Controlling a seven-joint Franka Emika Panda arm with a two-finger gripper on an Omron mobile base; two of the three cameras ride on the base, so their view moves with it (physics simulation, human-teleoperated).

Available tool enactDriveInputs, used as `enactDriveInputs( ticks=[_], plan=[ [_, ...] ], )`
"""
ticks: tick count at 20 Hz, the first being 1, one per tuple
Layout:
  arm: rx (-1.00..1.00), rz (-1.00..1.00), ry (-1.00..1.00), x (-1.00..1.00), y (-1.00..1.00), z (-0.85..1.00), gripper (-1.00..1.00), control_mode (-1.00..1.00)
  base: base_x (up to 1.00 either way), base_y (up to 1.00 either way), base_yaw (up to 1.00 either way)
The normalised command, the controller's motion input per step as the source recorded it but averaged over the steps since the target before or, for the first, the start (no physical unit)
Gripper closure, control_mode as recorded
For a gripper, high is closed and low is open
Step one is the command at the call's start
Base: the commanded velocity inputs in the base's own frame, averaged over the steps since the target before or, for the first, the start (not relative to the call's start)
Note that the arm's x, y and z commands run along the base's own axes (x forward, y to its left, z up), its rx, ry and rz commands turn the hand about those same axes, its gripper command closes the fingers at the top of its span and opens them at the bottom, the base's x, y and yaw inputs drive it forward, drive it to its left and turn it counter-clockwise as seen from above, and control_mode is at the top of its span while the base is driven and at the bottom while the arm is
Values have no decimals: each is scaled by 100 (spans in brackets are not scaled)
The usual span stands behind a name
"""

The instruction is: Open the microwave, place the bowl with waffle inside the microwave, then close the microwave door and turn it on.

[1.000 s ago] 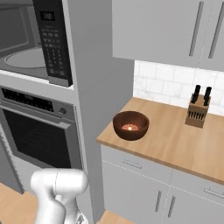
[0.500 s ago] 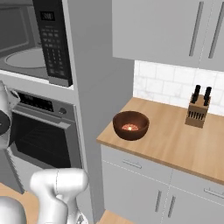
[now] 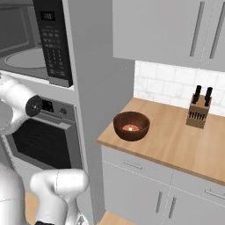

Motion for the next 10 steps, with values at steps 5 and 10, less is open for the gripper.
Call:
enactDriveInputs(
  ticks=[5,10],
  plan=[
    [21,40,5,62,15,-7,-100,-100,0,0,0],
    [8,28,0,35,38,0,-100,-100,0,0,0]
  ],
)
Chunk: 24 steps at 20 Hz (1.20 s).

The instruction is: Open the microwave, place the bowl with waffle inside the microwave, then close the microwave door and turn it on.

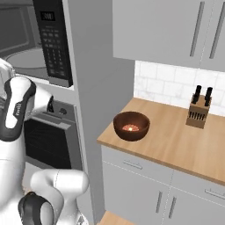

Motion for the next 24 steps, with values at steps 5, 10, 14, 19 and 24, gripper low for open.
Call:
enactDriveInputs(
  ticks=[5,10,14,19,24],
  plan=[
    [-3,18,0,14,66,2,-100,-100,0,0,0],
    [-15,12,-5,-45,80,9,-100,-100,0,0,0],
    [-23,8,-1,-37,100,0,-100,-100,0,0,0],
    [-21,3,0,-5,100,0,-100,-100,0,0,0],
    [-11,0,0,0,84,0,-100,-100,0,0,0]
  ],
)
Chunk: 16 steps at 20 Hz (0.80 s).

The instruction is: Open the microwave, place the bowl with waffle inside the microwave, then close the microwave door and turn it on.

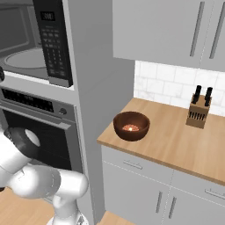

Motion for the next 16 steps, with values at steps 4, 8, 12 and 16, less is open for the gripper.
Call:
enactDriveInputs(
  ticks=[4,8,12,16],
  plan=[
    [-3,-3,-3,0,27,0,-100,-100,0,0,0],
    [0,-6,-8,0,-36,0,-100,-100,0,0,0],
    [-1,-8,-28,-36,-98,-5,-100,-100,0,0,0],
    [-14,-15,-46,-61,-100,-16,-100,-100,0,0,0]
  ],
)
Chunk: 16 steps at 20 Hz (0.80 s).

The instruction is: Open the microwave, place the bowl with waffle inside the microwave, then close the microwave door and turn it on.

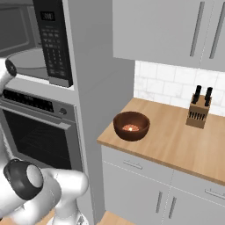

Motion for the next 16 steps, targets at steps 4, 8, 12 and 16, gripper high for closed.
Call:
enactDriveInputs(
  ticks=[4,8,12,16],
  plan=[
    [-30,-18,-49,-61,-100,-31,-100,-100,0,0,0],
    [-36,-23,-37,-30,-100,-26,-100,-100,0,0,0],
    [-35,-25,-19,0,-100,-4,-100,-100,0,0,0],
    [-33,-27,-11,0,-100,-8,-100,-100,0,0,0]
  ],
)
